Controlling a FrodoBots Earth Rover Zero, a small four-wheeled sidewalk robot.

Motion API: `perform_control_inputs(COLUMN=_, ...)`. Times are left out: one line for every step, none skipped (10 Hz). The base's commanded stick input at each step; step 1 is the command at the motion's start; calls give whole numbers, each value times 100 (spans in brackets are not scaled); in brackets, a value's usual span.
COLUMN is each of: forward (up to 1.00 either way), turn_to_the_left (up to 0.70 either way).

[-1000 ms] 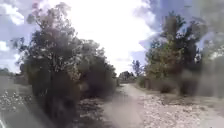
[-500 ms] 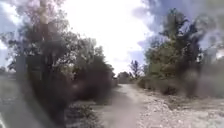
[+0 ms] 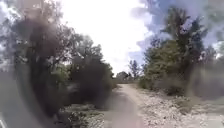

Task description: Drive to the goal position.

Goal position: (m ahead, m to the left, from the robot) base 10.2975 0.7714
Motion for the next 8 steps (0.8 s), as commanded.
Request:
perform_control_inputs(forward=70, turn_to_the_left=0)
perform_control_inputs(forward=70, turn_to_the_left=0)
perform_control_inputs(forward=70, turn_to_the_left=0)
perform_control_inputs(forward=70, turn_to_the_left=0)
perform_control_inputs(forward=70, turn_to_the_left=0)
perform_control_inputs(forward=70, turn_to_the_left=0)
perform_control_inputs(forward=70, turn_to_the_left=0)
perform_control_inputs(forward=70, turn_to_the_left=0)
